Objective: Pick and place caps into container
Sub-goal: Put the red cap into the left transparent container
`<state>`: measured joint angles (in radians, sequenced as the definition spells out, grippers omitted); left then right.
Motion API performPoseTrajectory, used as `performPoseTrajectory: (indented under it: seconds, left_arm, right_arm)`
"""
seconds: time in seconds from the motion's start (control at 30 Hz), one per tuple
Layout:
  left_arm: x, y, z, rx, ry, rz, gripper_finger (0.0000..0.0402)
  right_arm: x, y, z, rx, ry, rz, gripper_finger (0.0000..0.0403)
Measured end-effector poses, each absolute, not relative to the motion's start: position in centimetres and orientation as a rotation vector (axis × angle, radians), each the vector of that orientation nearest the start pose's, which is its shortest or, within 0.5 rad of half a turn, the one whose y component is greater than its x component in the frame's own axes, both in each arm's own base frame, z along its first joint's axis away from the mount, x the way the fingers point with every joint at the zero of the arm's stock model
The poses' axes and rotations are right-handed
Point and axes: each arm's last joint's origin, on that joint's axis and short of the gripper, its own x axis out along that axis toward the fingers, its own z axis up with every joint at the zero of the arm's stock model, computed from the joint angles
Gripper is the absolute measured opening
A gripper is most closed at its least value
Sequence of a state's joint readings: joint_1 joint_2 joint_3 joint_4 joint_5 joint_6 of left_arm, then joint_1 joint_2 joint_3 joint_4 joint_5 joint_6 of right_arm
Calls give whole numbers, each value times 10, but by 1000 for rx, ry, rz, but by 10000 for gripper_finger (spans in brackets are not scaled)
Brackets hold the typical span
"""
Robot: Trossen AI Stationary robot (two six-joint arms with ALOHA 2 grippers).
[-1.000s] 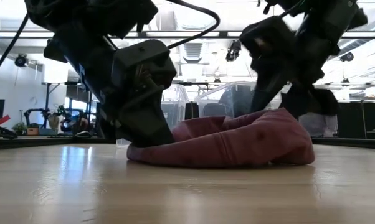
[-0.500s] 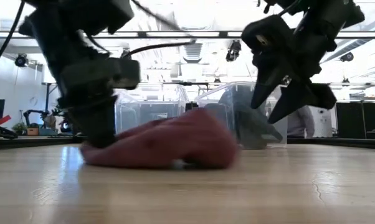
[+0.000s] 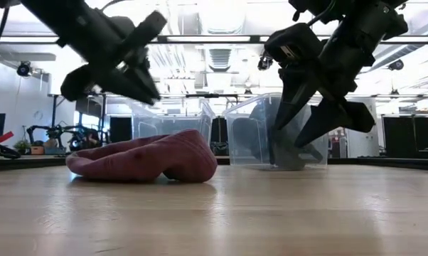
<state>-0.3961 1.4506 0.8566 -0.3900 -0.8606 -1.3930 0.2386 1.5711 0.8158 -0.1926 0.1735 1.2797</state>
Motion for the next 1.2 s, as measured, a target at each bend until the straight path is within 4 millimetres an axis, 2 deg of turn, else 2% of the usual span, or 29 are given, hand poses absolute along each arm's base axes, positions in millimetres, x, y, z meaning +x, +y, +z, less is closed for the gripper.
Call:
performPoseTrajectory:
  seconds: [0.13,0.23,0.33,0.43,0.53,0.63,0.67,0.73,0.8,0.87,0.97,1.13,1.2]
  left_arm:
    - [272,-87,195,-755,315,828,67]
    - [285,-97,165,-738,381,798,67]
    - [303,-110,141,-760,415,689,67]
    - [309,-124,112,-734,572,571,67]
    - [303,-143,106,-774,827,365,67]
    - [279,-161,112,-703,1045,226,67]
    - [272,-164,120,-671,1074,207,67]
    - [257,-166,136,-623,1104,215,67]
    - [241,-159,150,-576,1106,296,67]
    - [228,-151,166,-544,1056,374,67]
    - [216,-141,195,-590,926,461,67]
    - [194,-119,210,-548,776,702,67]
    - [191,-110,207,-543,681,802,67]
  right_arm:
    - [289,65,166,988,810,-531,210]
    - [288,65,166,987,811,-533,210]
    - [288,65,166,983,818,-535,210]
    - [288,65,166,978,834,-515,210]
    - [287,66,166,981,855,-488,210]
    - [287,66,166,986,863,-480,210]
    - [287,67,166,989,866,-477,210]
    - [287,67,167,992,866,-469,210]
    - [288,67,168,995,861,-457,210]
    - [289,68,169,1007,852,-435,210]
    - [294,68,172,1035,805,-387,210]
    - [304,63,171,1069,724,-362,210]
    - [306,61,169,1070,711,-373,210]
